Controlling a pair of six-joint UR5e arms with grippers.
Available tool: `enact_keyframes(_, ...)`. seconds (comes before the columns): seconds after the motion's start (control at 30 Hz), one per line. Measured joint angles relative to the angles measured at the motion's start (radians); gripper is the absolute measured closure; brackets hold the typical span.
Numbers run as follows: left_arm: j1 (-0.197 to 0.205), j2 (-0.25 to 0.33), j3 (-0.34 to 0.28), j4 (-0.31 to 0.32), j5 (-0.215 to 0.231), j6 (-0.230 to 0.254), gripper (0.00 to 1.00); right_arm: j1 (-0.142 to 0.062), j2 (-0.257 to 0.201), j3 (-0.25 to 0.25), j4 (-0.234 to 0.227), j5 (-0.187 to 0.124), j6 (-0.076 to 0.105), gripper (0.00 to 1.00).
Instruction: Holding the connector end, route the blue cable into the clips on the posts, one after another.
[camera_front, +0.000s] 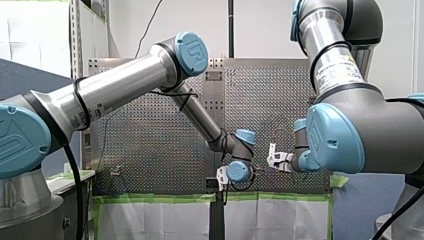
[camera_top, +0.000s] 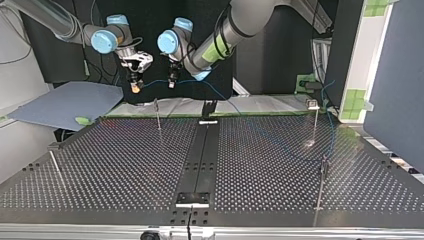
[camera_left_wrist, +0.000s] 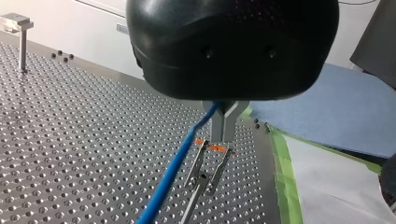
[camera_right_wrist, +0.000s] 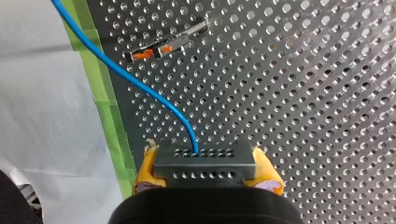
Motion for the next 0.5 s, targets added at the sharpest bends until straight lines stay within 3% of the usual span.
enact_keyframes(0.3, -0.014, -0.056, 0.063, 0.004, -0.014, -0.014, 1.00, -0.008, 0.010, -0.013, -0.005, -0.010, -0.019, 1.00)
enact_keyframes(0.5, -0.012, -0.074, 0.118, 0.012, -0.017, -0.022, 1.00, -0.010, 0.055, -0.044, 0.005, -0.024, -0.029, 1.00)
